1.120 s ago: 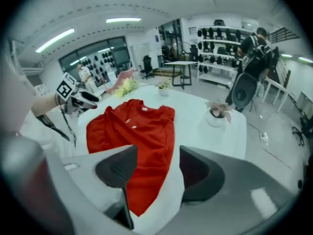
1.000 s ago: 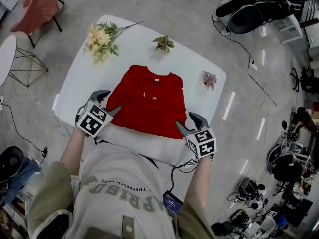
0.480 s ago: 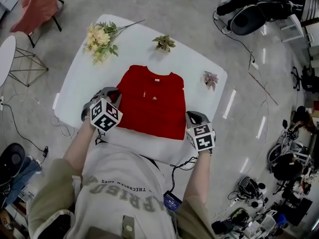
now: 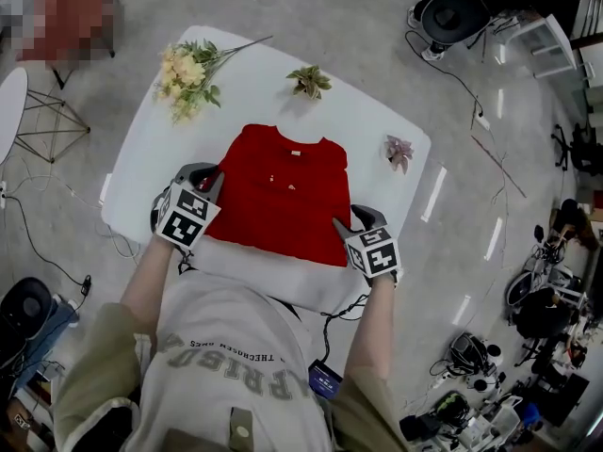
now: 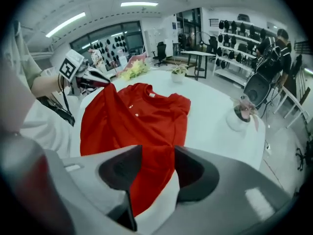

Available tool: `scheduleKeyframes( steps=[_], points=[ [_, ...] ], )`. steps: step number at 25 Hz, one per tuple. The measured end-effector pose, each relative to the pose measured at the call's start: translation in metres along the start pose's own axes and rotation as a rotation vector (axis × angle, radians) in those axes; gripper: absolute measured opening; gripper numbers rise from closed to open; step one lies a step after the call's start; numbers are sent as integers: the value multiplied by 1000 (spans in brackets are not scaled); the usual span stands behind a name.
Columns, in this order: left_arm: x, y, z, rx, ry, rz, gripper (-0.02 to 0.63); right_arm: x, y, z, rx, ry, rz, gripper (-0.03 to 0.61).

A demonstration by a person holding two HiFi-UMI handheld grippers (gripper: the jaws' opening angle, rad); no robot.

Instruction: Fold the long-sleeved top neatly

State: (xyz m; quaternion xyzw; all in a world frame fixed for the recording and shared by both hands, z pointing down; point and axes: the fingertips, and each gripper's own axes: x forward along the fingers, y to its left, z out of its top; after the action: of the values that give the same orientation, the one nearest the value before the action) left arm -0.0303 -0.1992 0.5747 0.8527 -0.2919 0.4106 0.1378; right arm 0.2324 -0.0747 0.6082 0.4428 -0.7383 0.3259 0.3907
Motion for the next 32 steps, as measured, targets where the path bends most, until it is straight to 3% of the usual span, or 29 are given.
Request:
scheduleKeyframes(
  steps=[2, 3, 4, 6, 9, 11, 13, 16, 20, 21, 23, 27, 32],
  points=[
    [-2, -1, 3, 9, -5, 4, 37, 9, -4, -5, -20, 49, -20, 187],
    [-4, -1, 3, 12, -4, 4, 35, 9, -6, -5, -19, 56, -27, 154],
    [-5, -1, 3, 11, -3, 3, 35, 6, -8, -2, 0, 43, -29, 72],
    [-7, 4, -1, -15, 2, 2, 34, -7, -14, 9, 114, -35, -14, 46],
    [-1, 17, -14, -90, 36, 9, 34, -19, -37, 19, 384, -163, 14, 43],
    [11, 22, -23, -122, 71, 10, 34, -10, -51, 12, 515, -163, 25, 43],
    [27, 23, -30, -126, 113, 14, 34, 9, -59, -4, 560, -97, 7, 43],
    [42, 22, -36, -111, 165, 42, 35, 25, -63, -13, 495, -17, -63, 44],
    [41, 20, -34, -42, 171, 64, 45, 23, -60, -7, 350, 23, -123, 67],
    [39, 19, -34, -42, 164, 59, 79, 20, -60, -6, 333, 17, -124, 84],
    [31, 21, -35, -91, 144, 42, 157, 10, -58, -4, 334, -19, -114, 186],
    [2, 35, -49, -200, 115, 78, 222, -22, -54, -5, 318, -117, -111, 193],
    [-43, 33, -86, -203, 117, 143, 222, -59, -23, -27, 262, -183, -58, 193]
  ],
)
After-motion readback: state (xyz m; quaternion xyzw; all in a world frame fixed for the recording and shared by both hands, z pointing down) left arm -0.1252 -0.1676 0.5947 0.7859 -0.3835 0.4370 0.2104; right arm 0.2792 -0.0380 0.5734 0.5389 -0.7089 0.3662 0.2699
